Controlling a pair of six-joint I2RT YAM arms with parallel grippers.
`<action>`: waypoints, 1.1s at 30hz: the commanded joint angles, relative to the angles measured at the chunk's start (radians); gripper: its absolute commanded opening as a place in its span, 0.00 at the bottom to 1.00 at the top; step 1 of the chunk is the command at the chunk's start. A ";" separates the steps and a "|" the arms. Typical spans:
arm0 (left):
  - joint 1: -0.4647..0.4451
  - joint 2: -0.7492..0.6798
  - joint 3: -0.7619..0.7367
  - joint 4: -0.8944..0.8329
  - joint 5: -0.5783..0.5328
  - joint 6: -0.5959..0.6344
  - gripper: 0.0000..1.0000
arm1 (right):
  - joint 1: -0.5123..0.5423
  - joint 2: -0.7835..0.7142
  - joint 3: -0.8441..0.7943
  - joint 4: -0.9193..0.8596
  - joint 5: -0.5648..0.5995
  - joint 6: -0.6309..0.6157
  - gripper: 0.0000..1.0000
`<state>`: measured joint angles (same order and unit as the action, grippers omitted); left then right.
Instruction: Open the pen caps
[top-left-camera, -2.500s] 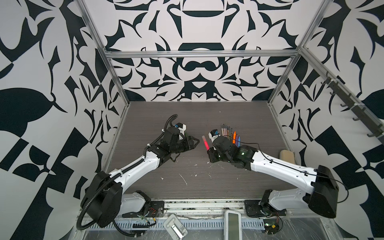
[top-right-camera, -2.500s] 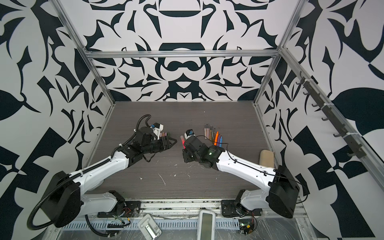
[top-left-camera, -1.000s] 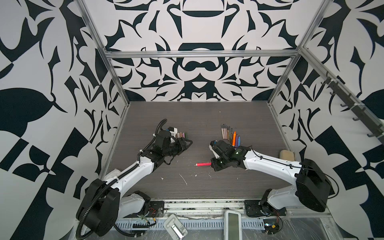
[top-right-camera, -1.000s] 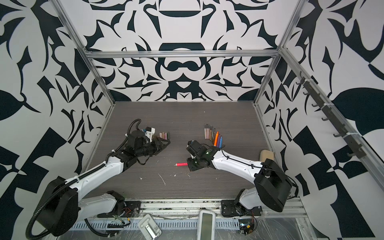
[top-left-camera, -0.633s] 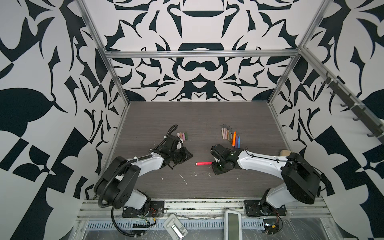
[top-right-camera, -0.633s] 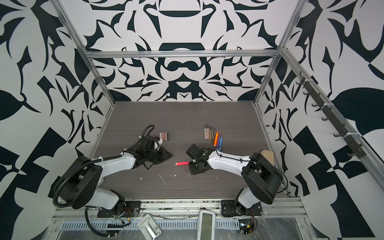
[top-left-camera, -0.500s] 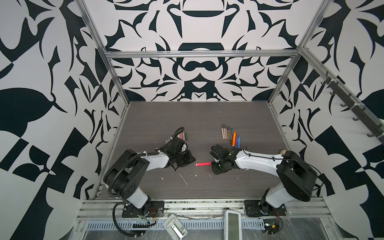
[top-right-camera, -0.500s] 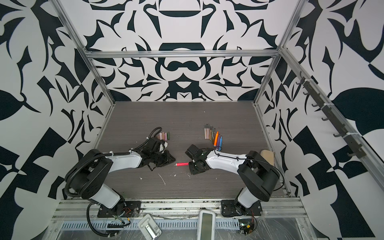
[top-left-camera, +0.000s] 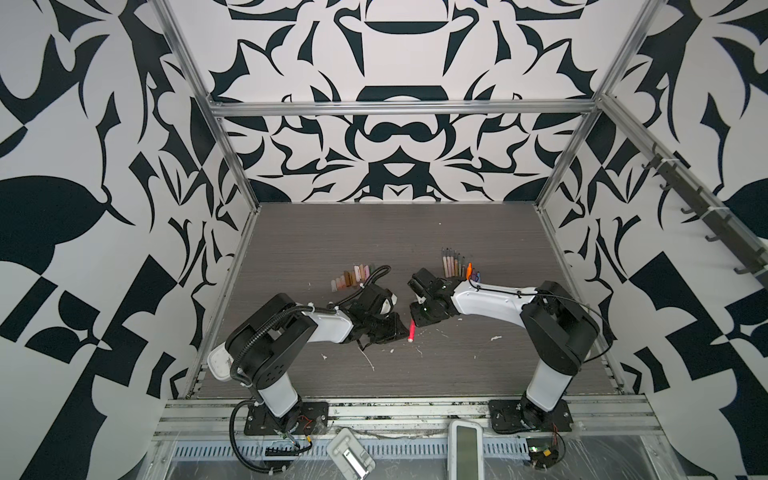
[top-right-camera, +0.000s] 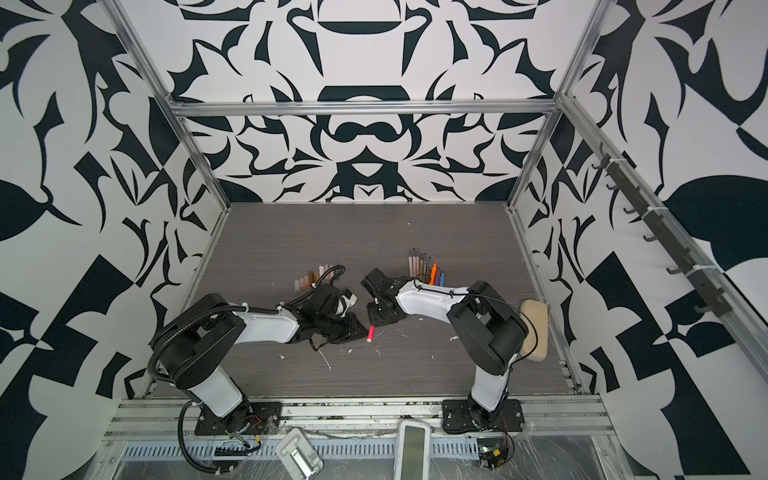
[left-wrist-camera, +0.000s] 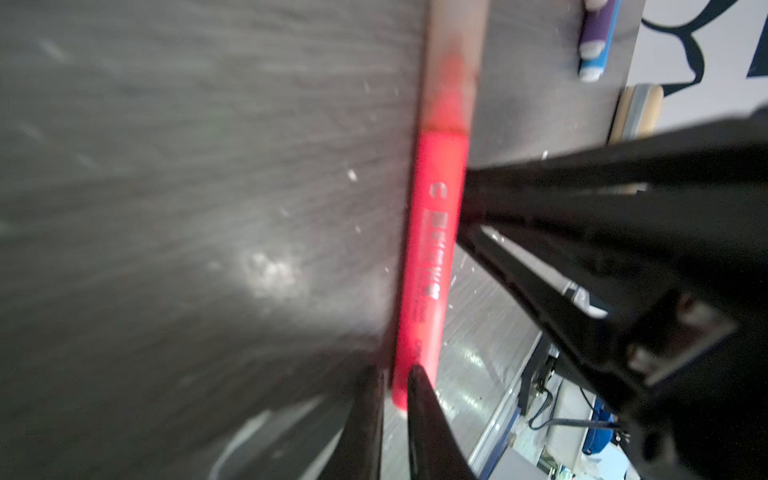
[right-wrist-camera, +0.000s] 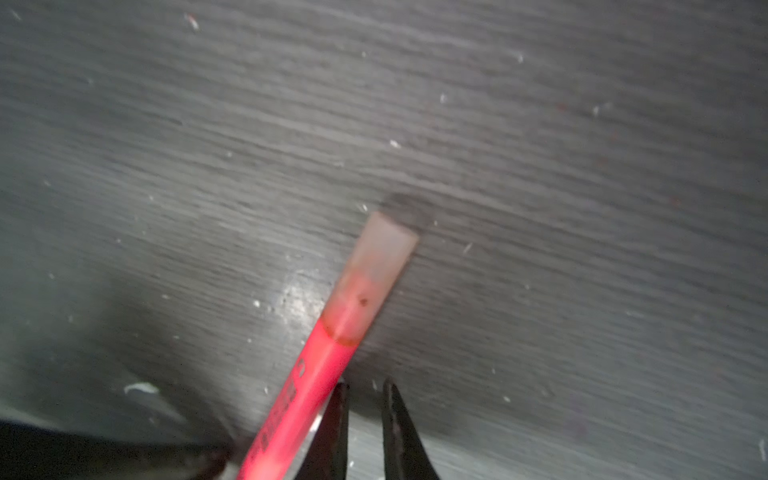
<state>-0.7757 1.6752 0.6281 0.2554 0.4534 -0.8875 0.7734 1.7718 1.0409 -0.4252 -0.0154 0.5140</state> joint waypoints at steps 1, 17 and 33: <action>0.000 -0.057 -0.011 -0.048 -0.031 0.029 0.16 | -0.005 -0.040 0.007 0.003 0.007 -0.007 0.17; -0.037 -0.004 0.111 -0.242 -0.186 0.091 0.04 | 0.007 -0.231 -0.176 0.086 -0.001 0.096 0.21; -0.120 0.053 0.151 -0.231 -0.160 0.082 0.09 | -0.018 0.033 0.028 0.078 -0.065 0.040 0.19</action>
<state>-0.8917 1.6989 0.7956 -0.0177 0.2497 -0.7837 0.7605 1.8015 1.0622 -0.3695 -0.0322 0.5465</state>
